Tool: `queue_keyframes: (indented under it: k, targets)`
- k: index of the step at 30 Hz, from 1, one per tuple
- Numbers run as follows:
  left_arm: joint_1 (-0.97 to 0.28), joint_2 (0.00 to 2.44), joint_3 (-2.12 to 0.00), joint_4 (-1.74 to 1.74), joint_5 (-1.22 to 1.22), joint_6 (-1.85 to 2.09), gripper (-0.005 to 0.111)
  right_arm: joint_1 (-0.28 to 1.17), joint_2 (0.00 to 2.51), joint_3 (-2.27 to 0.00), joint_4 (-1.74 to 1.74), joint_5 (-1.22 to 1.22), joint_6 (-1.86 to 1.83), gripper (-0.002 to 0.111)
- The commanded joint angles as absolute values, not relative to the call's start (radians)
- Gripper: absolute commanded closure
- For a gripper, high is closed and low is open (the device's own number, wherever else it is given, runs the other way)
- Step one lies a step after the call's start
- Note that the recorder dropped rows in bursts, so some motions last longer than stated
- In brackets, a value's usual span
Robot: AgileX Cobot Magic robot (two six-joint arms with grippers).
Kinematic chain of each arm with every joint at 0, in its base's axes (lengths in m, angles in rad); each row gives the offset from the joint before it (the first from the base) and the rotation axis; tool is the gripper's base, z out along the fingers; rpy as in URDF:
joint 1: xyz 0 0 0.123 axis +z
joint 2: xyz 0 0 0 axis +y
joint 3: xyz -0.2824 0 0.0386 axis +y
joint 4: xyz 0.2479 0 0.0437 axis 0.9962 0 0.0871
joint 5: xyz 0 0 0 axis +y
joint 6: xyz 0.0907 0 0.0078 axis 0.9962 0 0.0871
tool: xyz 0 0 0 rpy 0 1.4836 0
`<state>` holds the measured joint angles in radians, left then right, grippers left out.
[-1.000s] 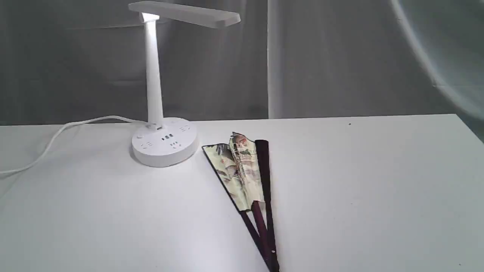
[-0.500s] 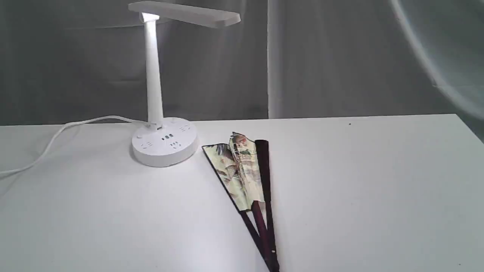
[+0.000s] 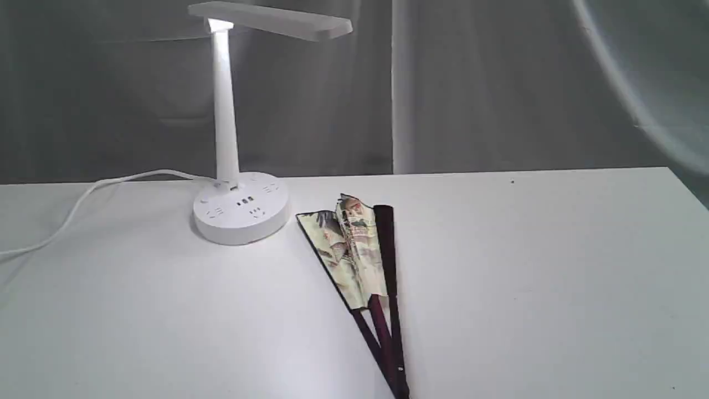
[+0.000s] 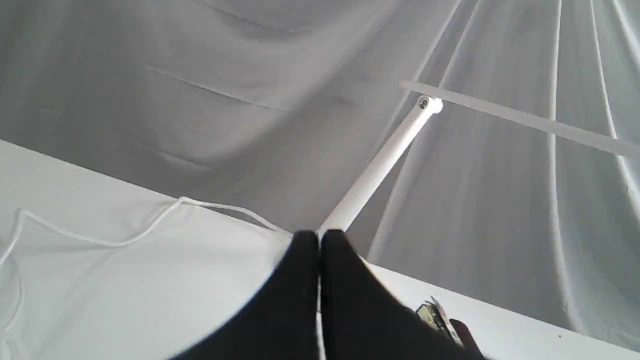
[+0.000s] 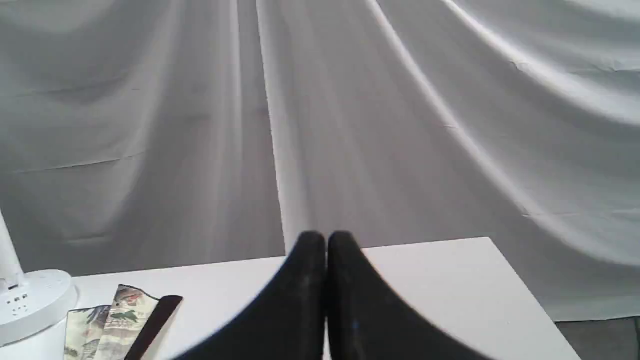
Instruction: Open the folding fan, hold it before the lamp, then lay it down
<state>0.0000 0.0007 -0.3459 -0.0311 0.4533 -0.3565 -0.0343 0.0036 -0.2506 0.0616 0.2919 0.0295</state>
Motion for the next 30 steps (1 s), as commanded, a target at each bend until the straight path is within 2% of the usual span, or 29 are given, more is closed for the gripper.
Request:
queue_keyframes:
  k: [1,9,16,23,30]
  targets:
    - [0.000,0.000,-0.397,-0.034,0.545,-0.358,0.107,-0.030,0.000,-0.299,0.042,0.351,0.023,0.108]
    - [0.000,0.000,-0.470,-0.036,0.692,-0.358,0.107,-0.030,0.000,-0.316,-0.044,0.426,0.030,0.108]
    - [0.000,0.005,-0.511,-0.077,0.719,-0.358,0.107,-0.030,0.000,-0.316,-0.036,0.430,0.030,0.108]
    - [0.000,0.210,-0.581,-0.081,0.745,-0.332,0.107,-0.030,0.000,-0.316,-0.059,0.430,0.065,0.108]
    - [0.000,0.435,-0.640,-0.186,0.737,-0.146,0.107,-0.030,0.147,-0.318,-0.059,0.433,0.114,0.108]
